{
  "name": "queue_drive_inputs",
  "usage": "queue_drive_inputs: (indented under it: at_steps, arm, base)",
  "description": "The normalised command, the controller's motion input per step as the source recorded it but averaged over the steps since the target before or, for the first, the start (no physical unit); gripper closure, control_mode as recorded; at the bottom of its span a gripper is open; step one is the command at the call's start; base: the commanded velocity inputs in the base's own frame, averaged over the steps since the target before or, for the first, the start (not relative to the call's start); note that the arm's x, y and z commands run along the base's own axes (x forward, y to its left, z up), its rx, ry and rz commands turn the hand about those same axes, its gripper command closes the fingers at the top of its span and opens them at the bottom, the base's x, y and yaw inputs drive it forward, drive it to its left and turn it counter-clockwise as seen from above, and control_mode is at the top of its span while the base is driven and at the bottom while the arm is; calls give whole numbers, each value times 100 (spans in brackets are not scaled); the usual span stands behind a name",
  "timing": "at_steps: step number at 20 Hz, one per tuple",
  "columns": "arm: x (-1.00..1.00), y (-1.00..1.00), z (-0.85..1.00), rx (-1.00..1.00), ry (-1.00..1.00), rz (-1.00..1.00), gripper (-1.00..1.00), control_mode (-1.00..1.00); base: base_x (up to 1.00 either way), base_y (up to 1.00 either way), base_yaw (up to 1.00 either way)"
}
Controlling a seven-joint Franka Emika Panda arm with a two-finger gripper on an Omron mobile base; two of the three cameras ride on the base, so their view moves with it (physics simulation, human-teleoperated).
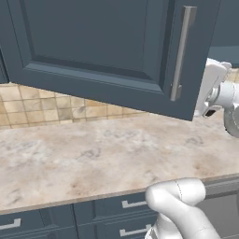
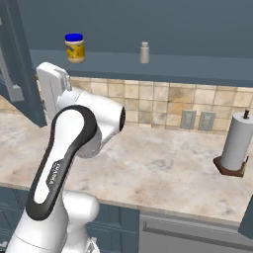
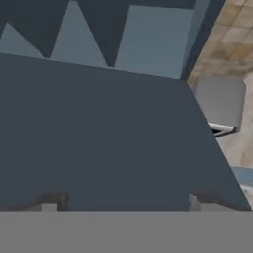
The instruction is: Move the mayonnaise and shaker from the cabinet to the dining counter.
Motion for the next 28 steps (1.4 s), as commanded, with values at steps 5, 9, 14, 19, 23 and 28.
queue_drive_inputs:
  at_steps: [5,9,14,19,23,28]
  arm:
    - [-100,80,17,-8,-25,39,-100,-100]
    - [-100,100,1,-14,-34,22,-100,-100]
    - [-77,100,0,-10,-26,1,-100,-100]
    - [-24,96,0,-1,-18,-6,-100,-100]
    - [2,79,-20,-5,-1,-8,-100,-100]
    - [0,30,-14,-8,0,-3,-100,-100]
  base:
    - [0,0,0]
    - [0,0,0]
    - [0,0,0]
    - [0,0,0]
    - [0,0,0]
    - [0,0,0]
